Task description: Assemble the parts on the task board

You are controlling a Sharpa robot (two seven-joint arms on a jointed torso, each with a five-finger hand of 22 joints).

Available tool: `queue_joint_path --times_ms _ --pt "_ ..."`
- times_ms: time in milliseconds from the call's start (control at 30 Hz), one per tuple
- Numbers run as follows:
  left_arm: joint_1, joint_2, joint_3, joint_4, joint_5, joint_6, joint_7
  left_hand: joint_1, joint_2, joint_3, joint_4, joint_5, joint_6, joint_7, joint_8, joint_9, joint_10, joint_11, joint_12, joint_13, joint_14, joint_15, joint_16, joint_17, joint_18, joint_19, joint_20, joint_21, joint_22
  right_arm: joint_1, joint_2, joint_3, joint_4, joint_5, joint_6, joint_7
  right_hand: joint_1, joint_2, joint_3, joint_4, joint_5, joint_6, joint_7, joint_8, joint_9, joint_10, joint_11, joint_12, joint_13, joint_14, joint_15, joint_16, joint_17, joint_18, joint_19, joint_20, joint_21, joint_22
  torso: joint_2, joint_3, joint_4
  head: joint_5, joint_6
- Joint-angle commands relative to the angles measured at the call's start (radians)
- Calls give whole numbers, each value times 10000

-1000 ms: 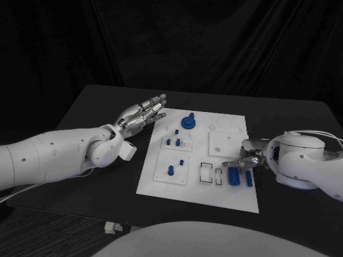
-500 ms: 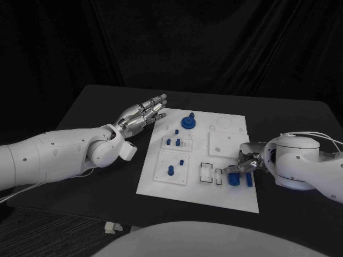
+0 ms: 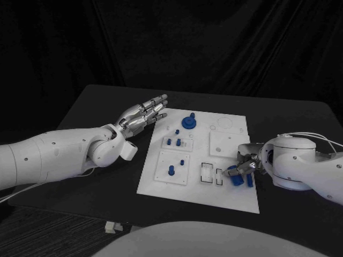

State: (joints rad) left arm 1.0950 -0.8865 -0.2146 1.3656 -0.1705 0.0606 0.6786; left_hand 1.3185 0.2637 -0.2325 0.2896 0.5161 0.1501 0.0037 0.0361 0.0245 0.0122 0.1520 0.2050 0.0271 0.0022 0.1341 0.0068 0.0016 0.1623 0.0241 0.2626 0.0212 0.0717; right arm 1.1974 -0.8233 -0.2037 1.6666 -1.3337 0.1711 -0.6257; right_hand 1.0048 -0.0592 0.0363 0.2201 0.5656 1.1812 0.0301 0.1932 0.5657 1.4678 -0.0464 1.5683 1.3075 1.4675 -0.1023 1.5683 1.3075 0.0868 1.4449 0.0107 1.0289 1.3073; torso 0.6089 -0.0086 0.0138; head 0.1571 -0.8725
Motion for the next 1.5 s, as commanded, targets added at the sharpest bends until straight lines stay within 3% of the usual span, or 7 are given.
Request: queue_joint_path --times_ms 33,167,233,367,467,967,1500 --pt "-16 19 10 12 50 137 1384 124 16 55 -12 64 8 59 36 10 2 46 44 11 1 106 -33 2 175 22 51 33 -1 -90 1 -39 -64 38 47 -178 318 99 201 -305 226 -329 -12 -95 56 1030 64 25 2633 1033 53 25 2633 136 -123 18 -208 1201 10 -1 8 -10 -2" --pt "-18 21 10 8 50 154 1377 142 13 63 -14 106 -1 60 35 9 0 49 47 11 3 115 -29 4 175 24 57 35 2 -105 -35 -39 -73 483 -201 -146 813 167 520 -708 764 -551 -7 -27 320 1030 76 25 2633 1033 70 25 2633 154 -116 43 -347 1159 8 0 5 5 -2" --pt "-20 21 10 5 50 161 1370 143 13 64 -14 109 -1 60 35 9 0 49 47 11 4 115 -29 4 175 24 57 35 2 -109 -100 -39 -68 1086 -465 -113 921 222 746 -872 1355 -549 -46 133 559 1030 39 25 2633 1033 45 25 2633 159 -85 18 -376 1153 2 1 1 35 -2" --pt "-22 19 10 2 50 170 1357 164 17 77 -14 159 -2 61 36 9 -2 53 49 11 8 127 -22 7 175 26 65 37 5 -101 -256 -38 -3 2213 -927 -53 726 278 1128 -944 2188 -574 -103 371 925 1030 -16 25 2633 1033 -2 25 2633 155 -39 -18 -436 1151 1 -1 4 63 -2" --pt "-23 19 10 0 50 177 1350 164 17 77 -14 159 -2 61 36 9 -2 53 49 11 8 127 -22 7 175 26 65 37 5 -65 -360 -38 66 2994 -1184 -14 623 318 1275 -943 2386 -572 -118 439 1025 1030 -31 25 2633 1033 -18 25 2633 168 -43 -32 -539 1133 3 -3 5 57 -2" --pt "-32 27 10 -43 50 194 1337 180 19 88 -11 202 -2 64 38 9 -5 54 52 11 12 136 -15 10 174 28 77 40 10 70 -397 -37 478 6927 -2618 152 129 353 1511 -802 2395 -764 -67 401 1100 1030 -6 25 2633 1033 -17 25 2633 151 45 -49 -487 1171 -6 1 -5 35 -2" --pt "-36 17 10 -49 50 226 1309 188 16 92 -9 214 -7 62 38 8 -6 51 48 10 17 154 -8 13 174 30 86 42 12 -14 112 -39 202 6944 -2526 182 -218 401 1628 -722 1467 -1007 32 313 1110 1030 85 25 2633 1033 57 25 2633 213 -6 9 -924 1086 6 -3 8 36 -2"
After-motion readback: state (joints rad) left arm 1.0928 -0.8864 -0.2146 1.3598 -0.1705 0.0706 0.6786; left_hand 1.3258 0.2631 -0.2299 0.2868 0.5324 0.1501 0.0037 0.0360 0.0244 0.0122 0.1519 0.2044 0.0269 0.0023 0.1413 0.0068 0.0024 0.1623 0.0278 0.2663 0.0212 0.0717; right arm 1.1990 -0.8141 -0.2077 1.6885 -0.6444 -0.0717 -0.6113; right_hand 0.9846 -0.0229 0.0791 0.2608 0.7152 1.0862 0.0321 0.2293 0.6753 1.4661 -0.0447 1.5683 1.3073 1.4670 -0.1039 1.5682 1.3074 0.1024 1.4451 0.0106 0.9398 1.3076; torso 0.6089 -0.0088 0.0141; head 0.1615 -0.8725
